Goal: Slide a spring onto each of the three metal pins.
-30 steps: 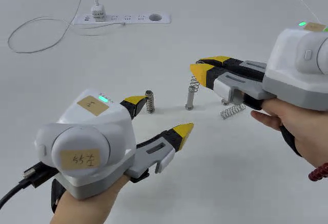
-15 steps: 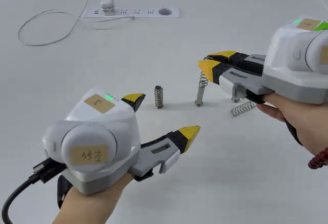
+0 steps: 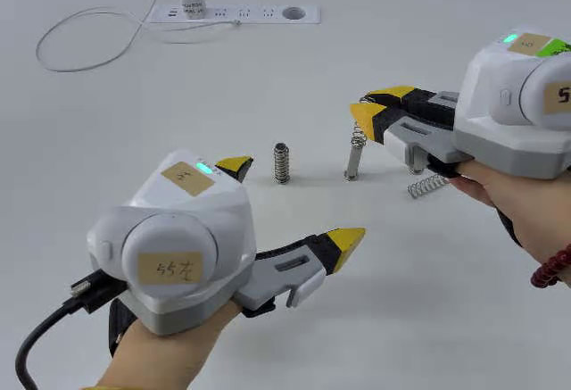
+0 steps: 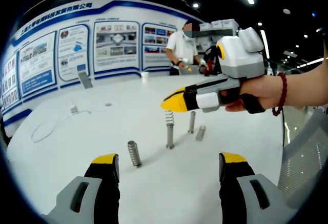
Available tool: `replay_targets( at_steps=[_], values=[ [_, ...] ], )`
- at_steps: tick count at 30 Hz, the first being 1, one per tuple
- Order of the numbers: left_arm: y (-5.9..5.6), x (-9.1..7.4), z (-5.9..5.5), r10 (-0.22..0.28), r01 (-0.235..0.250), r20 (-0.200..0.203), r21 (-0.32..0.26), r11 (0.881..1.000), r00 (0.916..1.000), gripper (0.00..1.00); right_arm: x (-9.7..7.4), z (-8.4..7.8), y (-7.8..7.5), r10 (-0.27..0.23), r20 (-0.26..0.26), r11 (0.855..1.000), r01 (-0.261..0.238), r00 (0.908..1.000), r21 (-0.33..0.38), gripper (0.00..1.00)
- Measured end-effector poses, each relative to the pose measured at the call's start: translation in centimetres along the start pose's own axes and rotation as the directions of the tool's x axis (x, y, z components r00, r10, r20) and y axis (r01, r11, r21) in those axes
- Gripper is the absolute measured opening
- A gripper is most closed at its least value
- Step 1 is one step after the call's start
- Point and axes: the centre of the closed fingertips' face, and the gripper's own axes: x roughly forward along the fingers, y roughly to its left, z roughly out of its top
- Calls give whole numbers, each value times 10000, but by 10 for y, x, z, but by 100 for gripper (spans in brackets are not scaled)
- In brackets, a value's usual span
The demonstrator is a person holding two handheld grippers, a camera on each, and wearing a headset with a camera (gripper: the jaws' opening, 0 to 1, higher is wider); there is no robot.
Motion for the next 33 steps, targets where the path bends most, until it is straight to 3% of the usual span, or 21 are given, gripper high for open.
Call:
replay_targets(
  at_steps=[19, 26, 33],
  values=[
    [0, 0, -3, -3, 2, -84, -49, 10000, 10000, 84, -1, -8, 3, -334, -40, 9978, 332, 9994, -571, 12],
    [-1, 1, -3, -38, 38, -57, -51, 10000, 10000, 84, -3, -9, 6, -479, -81, 9932, 468, 9988, -1065, 12],
    [-1, 0, -2, -72, 72, -41, -88, 9999, 10000, 84, -2, -19, 9, -630, -441, 9837, 546, 9970, -1716, 12]
  ],
)
